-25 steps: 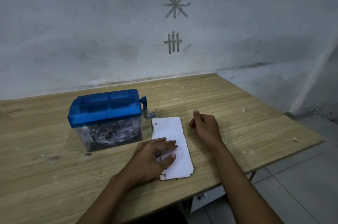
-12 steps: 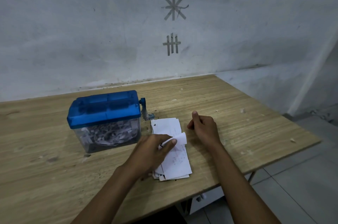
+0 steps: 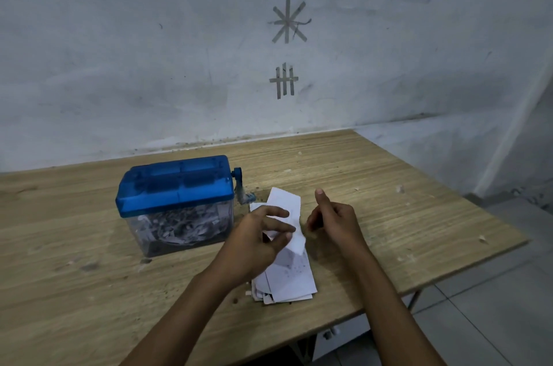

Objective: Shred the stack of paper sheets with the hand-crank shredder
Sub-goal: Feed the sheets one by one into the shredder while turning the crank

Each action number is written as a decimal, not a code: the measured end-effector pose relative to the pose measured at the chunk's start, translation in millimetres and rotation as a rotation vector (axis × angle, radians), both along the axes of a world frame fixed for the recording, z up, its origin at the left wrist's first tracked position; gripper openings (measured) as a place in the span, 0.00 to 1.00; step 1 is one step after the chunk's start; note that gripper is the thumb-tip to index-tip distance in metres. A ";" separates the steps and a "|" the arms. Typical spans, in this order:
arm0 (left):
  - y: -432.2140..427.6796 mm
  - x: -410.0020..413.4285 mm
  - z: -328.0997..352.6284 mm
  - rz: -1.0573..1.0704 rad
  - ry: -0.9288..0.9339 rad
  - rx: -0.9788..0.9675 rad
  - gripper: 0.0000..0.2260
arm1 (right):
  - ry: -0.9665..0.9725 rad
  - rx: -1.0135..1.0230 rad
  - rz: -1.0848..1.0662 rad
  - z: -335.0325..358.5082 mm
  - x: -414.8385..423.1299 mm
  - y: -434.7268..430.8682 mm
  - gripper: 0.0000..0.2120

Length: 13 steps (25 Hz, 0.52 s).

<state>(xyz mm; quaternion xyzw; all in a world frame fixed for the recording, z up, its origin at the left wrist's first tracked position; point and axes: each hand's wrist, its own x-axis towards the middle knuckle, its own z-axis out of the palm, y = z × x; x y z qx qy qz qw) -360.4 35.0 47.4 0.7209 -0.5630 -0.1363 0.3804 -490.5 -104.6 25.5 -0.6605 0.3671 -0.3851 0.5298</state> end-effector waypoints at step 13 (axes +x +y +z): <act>29.8 -0.6 71.7 0.149 0.761 -0.173 0.26 | -0.388 0.163 -0.088 43.2 22.9 38.7 0.23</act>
